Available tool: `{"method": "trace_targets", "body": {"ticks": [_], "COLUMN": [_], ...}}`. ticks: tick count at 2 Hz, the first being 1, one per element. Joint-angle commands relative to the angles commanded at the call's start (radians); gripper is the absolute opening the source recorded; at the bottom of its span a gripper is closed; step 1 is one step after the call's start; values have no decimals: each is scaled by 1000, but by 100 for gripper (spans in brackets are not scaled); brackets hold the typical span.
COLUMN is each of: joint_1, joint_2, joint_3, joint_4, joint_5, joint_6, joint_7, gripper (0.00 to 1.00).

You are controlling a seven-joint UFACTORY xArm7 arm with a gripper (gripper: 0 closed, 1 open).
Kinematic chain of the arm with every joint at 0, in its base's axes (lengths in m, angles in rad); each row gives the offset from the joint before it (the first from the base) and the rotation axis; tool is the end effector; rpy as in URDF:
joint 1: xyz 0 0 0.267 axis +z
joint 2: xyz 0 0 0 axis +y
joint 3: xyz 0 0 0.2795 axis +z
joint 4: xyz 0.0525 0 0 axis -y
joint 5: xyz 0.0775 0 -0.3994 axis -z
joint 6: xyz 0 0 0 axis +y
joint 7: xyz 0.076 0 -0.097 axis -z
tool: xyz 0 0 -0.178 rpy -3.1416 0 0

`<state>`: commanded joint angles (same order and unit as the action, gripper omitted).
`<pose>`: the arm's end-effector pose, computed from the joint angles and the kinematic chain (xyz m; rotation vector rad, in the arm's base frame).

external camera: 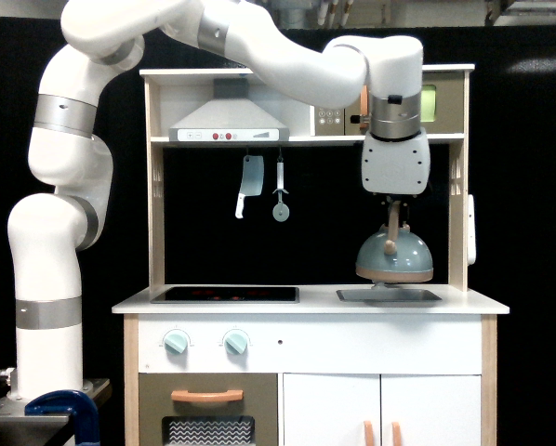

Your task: Place the teapot on the stove

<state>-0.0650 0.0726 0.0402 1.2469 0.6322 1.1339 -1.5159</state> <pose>0.5772 0.1140 0.2266 -2.1993 -1.5495 -0.5970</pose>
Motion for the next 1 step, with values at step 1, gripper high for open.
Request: {"method": "trace_targets", "body": {"ticks": [1], "joint_1": [198], "joint_2": [-772], "joint_3": [123], "joint_4": [-770], "joint_5": [113], "joint_6": [-132], "joint_7": [199], "gripper": [0]}}
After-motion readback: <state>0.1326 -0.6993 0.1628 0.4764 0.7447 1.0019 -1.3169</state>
